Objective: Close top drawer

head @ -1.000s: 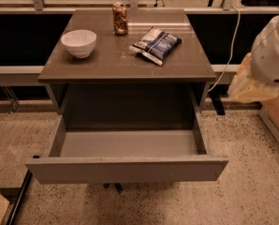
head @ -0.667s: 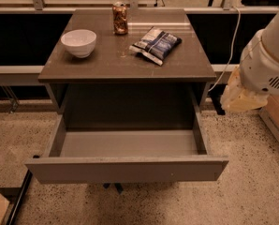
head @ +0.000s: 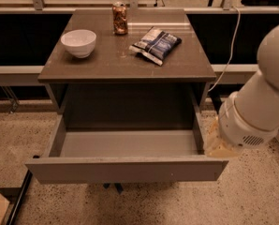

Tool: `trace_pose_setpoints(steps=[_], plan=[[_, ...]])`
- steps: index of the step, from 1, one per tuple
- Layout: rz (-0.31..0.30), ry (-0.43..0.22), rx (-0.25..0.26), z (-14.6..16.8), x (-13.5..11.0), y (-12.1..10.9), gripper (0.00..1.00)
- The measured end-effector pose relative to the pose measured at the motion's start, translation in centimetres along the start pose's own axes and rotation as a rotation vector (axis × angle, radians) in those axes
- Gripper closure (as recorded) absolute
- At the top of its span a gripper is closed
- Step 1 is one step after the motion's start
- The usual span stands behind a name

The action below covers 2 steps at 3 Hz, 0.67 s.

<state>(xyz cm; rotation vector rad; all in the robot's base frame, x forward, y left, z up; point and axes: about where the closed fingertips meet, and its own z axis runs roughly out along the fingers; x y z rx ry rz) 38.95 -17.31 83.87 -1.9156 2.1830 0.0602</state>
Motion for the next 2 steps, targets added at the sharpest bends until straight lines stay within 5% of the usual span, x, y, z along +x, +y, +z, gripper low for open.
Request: trace_pose_setpoints(steps=[1, 2], plan=[[0.053, -0.014, -0.067, 5.29, 1.95, 0.60, 1.00], [0.055, -0.017, -0.077, 5.86, 2.06, 0.60, 1.00]])
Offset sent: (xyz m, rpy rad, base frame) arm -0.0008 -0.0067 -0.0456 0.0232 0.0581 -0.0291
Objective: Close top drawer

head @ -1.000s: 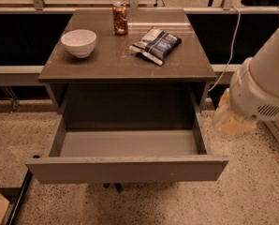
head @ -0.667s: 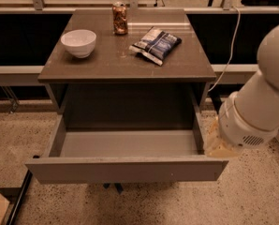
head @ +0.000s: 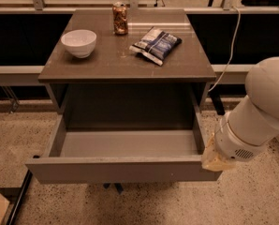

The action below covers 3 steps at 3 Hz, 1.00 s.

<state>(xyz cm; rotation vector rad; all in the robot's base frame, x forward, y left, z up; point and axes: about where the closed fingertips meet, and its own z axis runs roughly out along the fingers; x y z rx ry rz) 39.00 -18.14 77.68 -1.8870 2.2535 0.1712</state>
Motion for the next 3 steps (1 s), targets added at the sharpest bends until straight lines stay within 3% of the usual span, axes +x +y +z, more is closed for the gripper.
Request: trace_pose_setpoints(steps=[2, 3], plan=[[0.026, -0.023, -0.076, 7.1, -0.3, 0.4, 1.00], [0.045, -0.041, -0.095, 11.3, 1.0, -0.3, 1.00]])
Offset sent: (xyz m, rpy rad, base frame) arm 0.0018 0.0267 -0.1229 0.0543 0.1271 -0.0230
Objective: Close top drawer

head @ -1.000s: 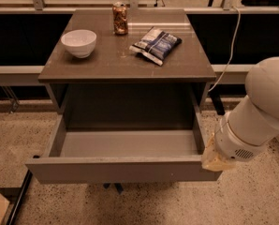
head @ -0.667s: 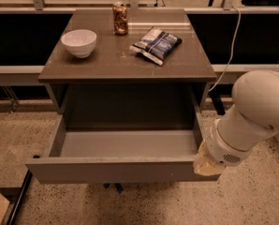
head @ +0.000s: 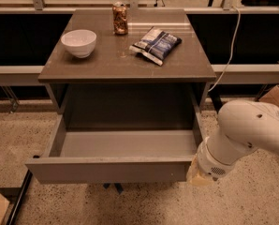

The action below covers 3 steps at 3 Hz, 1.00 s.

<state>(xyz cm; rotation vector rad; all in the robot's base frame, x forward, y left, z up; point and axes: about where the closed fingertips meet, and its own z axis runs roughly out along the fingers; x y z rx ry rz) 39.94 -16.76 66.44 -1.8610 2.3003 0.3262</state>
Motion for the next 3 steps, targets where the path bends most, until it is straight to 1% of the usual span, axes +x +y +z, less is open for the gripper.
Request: trace_pose_setpoints(steps=[1, 2, 3], plan=[[-0.004, -0.033, -0.002, 2.3, 0.7, -2.0, 1.00], [-0.004, -0.033, -0.002, 2.3, 0.7, -2.0, 1.00], [-0.037, -0.025, 0.034, 2.7, -0.4, -4.6, 1.00]])
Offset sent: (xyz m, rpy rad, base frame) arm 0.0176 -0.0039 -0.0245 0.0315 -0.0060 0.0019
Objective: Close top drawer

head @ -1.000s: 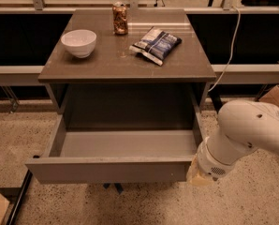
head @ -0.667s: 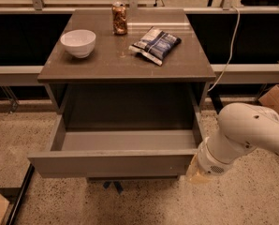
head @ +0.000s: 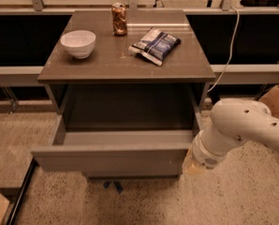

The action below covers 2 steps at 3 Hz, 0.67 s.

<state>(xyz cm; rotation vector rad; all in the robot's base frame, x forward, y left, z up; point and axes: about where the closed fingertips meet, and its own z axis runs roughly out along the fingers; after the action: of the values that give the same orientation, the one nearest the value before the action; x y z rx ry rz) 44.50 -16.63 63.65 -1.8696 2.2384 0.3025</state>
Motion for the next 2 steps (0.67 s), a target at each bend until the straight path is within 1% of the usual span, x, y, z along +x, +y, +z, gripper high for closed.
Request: trace_pose_setpoints(steps=[1, 2], plan=[[-0.009, -0.006, 0.008, 0.0, -0.1, -0.6, 1.00], [-0.074, -0.053, 0.068, 0.2, -2.2, -6.1, 1.00]])
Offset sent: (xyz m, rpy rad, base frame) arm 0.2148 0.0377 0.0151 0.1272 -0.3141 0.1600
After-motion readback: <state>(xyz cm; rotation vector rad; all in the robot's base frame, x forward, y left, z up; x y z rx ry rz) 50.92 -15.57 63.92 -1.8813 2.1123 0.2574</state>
